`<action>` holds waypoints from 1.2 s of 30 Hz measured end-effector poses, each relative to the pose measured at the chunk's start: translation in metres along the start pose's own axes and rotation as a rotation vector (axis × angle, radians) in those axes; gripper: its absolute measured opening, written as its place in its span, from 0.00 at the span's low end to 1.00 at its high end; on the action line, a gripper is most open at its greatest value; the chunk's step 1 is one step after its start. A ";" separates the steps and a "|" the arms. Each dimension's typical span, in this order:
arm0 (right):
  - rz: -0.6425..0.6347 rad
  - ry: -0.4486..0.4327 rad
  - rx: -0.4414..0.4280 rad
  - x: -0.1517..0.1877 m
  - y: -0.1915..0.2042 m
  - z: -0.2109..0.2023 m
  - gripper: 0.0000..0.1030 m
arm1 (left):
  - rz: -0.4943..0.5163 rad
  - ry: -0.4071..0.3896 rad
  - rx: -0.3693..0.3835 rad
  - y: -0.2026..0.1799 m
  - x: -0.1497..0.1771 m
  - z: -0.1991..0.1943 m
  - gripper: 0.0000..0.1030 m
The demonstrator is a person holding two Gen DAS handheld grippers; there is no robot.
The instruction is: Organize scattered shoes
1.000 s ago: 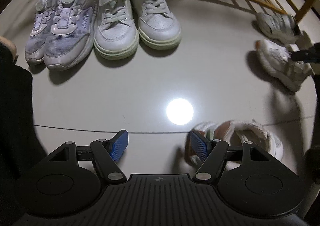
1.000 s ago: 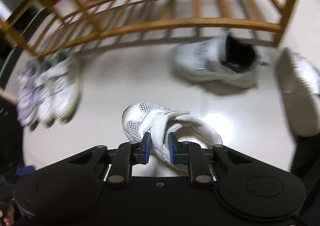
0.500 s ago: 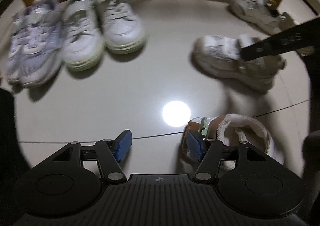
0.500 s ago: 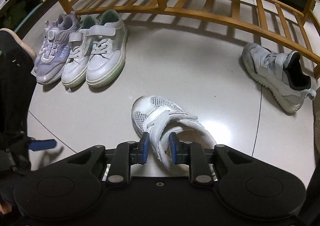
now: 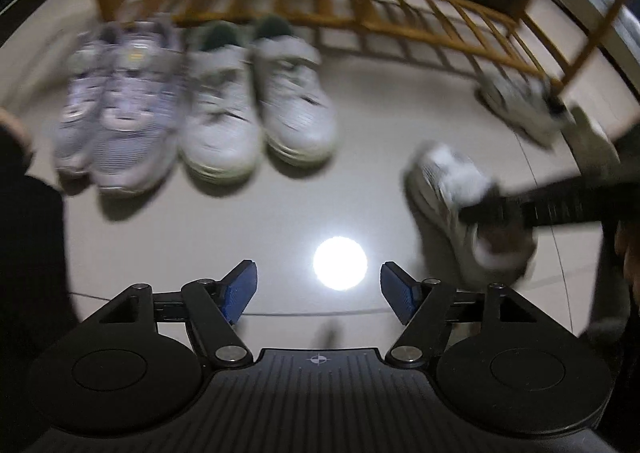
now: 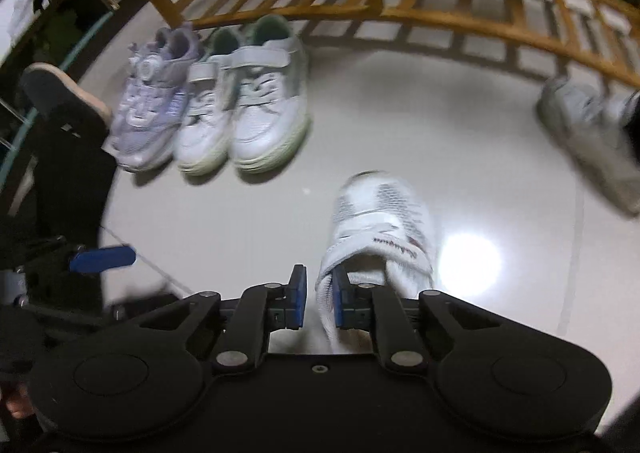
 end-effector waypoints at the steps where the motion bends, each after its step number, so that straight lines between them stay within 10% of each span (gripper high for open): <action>1: 0.004 0.005 -0.010 0.000 0.003 0.001 0.12 | -0.021 -0.009 -0.008 0.008 -0.001 -0.003 0.68; 8: -0.051 -0.018 -0.078 0.004 0.043 0.000 0.14 | -0.055 0.019 -0.029 0.021 0.006 -0.003 0.68; 21: -0.140 -0.090 0.266 0.012 -0.015 -0.037 0.78 | -0.046 0.041 -0.021 0.019 0.013 0.006 0.69; 36: -0.056 0.013 0.224 0.029 -0.001 0.004 0.75 | -0.086 0.039 -0.039 0.029 0.013 0.004 0.69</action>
Point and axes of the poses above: each gripper's, at about its wrist camera, not at the fingertips, and z roughly the way its jaws point, y to its left, x to its underside, the point moved 3 cm from there along z, roughly the way its jaws point, and after that the axes turned 7 degrees about x, right-handed, at the moved point
